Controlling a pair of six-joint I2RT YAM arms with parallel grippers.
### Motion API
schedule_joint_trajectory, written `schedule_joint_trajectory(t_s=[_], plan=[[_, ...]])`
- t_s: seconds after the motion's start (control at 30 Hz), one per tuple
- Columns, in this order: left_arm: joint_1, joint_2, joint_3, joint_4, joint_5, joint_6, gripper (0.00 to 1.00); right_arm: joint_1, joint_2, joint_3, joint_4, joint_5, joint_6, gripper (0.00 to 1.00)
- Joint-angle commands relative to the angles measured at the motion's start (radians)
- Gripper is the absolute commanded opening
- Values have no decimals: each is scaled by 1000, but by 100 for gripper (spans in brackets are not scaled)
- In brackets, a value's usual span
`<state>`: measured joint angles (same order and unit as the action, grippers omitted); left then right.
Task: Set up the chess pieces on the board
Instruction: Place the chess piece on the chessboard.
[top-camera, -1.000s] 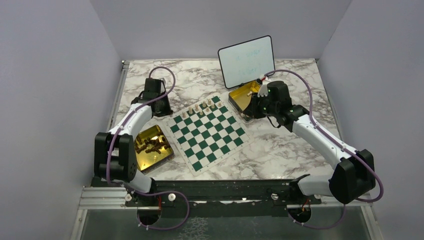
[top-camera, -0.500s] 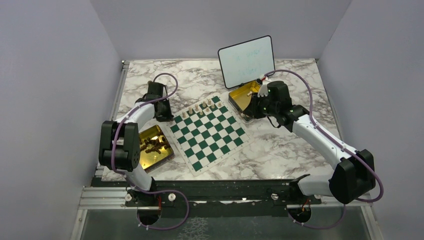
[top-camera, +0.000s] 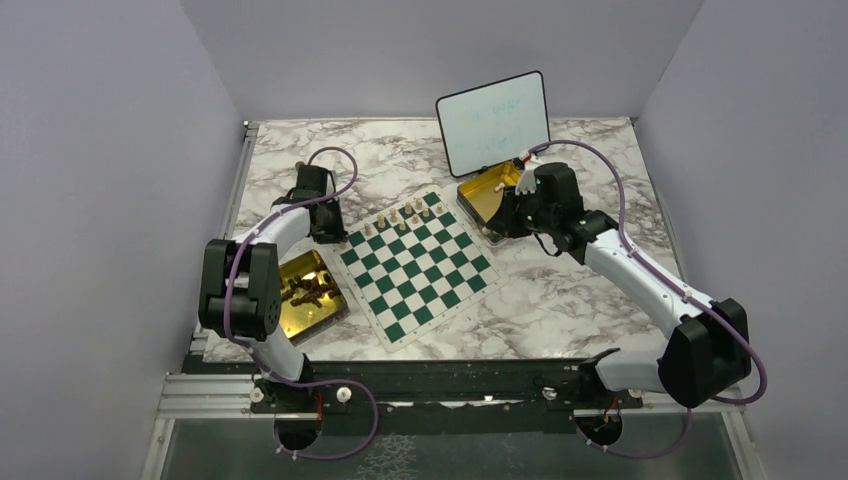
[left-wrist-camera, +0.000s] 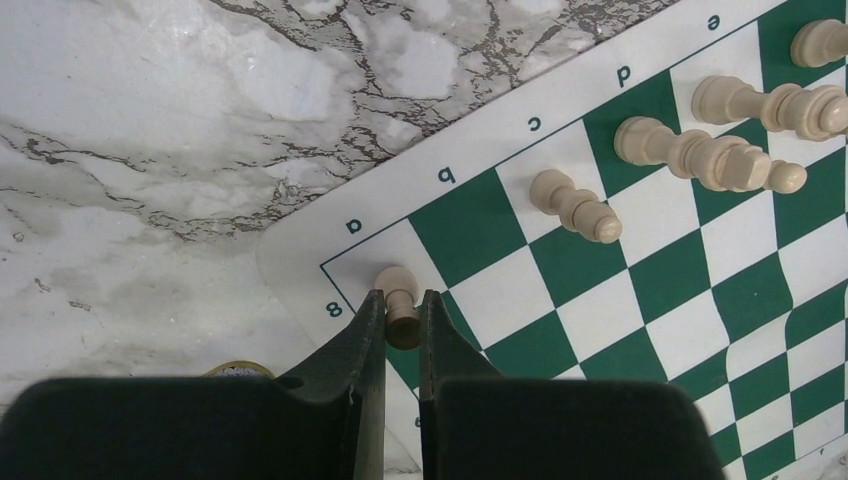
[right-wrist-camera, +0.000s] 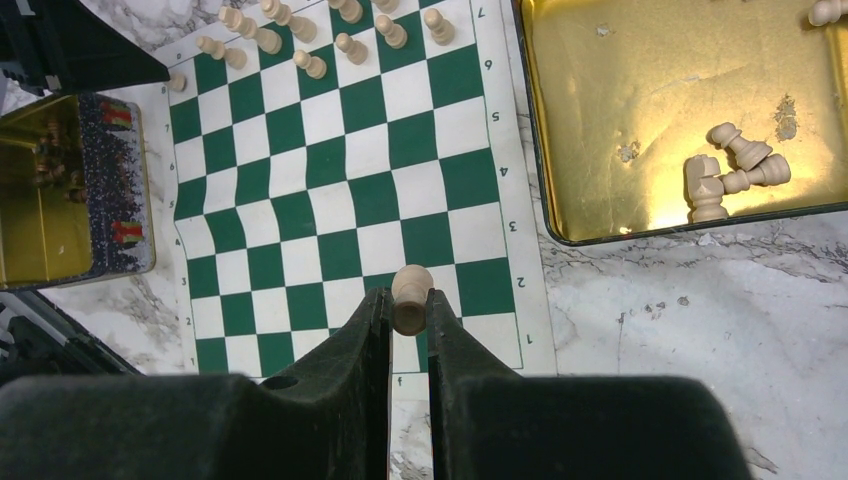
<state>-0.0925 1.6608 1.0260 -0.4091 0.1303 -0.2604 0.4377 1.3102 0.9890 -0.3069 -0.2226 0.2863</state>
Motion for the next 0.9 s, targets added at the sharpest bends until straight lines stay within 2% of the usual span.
schedule_joint_trajectory(t_s=[0.0,0.17,0.3,0.87], plan=[[7,21,-4,24,-9,18,5,4,-16,-7,32,9,-4,8],[8,39,-4,28,-14,22,8,5,-14,-9,36,1,-7,8],[8,47,-3,28,-14,24,18,5,-20,-21,50,-6,-12,8],[10,-56,11,11,-20,1,42,4,-7,50,24,-41,-54,10]])
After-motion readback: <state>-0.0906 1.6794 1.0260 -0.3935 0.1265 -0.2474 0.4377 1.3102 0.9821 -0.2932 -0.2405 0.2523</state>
